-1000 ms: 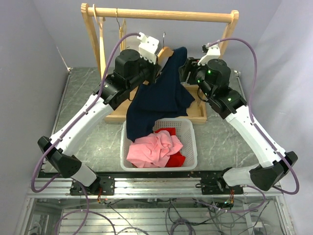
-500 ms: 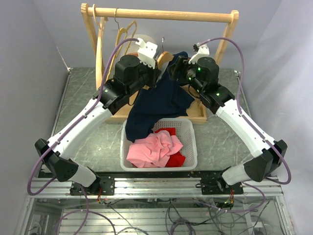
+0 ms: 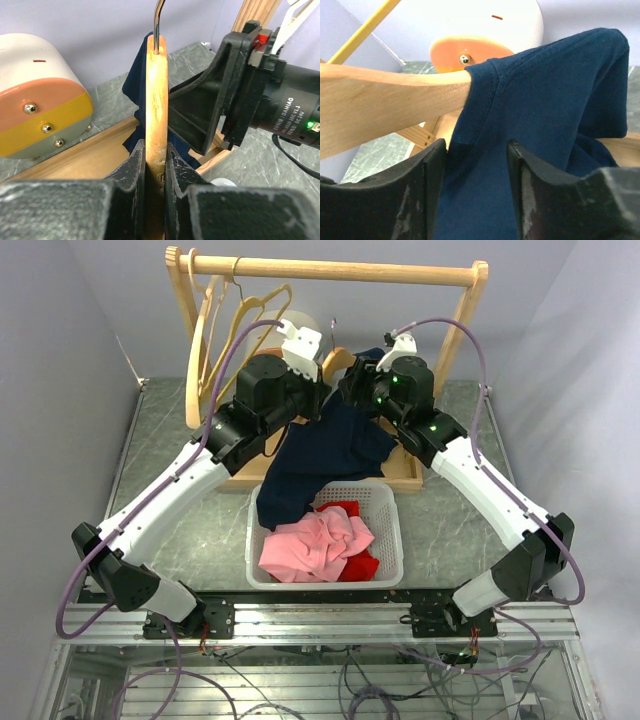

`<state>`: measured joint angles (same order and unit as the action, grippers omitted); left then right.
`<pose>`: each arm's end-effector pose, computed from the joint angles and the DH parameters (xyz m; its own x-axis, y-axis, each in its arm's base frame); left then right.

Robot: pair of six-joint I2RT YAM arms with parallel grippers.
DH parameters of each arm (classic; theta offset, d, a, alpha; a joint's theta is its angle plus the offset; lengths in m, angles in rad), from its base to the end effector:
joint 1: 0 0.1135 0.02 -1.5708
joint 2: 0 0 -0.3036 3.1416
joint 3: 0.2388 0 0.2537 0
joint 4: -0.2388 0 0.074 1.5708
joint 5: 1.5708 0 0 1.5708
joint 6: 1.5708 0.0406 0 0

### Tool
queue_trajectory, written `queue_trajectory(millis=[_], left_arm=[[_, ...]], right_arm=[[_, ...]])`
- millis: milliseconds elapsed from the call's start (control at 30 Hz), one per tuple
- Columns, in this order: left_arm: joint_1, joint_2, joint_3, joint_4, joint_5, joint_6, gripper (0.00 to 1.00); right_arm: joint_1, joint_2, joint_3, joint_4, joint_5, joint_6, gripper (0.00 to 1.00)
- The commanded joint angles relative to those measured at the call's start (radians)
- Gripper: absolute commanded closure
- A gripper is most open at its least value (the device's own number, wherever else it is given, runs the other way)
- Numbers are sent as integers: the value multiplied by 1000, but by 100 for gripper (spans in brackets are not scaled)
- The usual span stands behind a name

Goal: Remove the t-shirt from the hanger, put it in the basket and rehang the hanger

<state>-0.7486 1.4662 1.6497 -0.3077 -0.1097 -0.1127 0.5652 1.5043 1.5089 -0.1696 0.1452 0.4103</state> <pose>0.2471 -0.2235 0.5053 -0.1573 -0.0064 -0.9875 0.5829 0.8066 -0.0981 0.3060 0.1871 0.4588 -0.2905 0.2831 -0.9140 -0.3201 0.8714 0.3717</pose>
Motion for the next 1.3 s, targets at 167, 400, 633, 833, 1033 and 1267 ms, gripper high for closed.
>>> queue_trajectory(millis=[167,400,633,833,1033,1267], left_arm=[[-7,-52,-26,80,-26,-10,93],[-6,-68,-32,63,-29,1,93],[-7,-139,-49,-25,90,47,93],[-7,-223,-8,-209,206,125,93],[-6,-316,-4,-302,266,147,93],[-7,-377,16,-352,297,159,93]], right_arm=[[1,-45,-11,19,45,-26,90],[1,-111,-30,-12,123,-69,100],[-5,-57,131,-126,383,-166,100],[-64,12,265,-168,530,-234,100],[-176,49,304,-239,515,-174,100],[-242,54,227,-294,504,-100,100]])
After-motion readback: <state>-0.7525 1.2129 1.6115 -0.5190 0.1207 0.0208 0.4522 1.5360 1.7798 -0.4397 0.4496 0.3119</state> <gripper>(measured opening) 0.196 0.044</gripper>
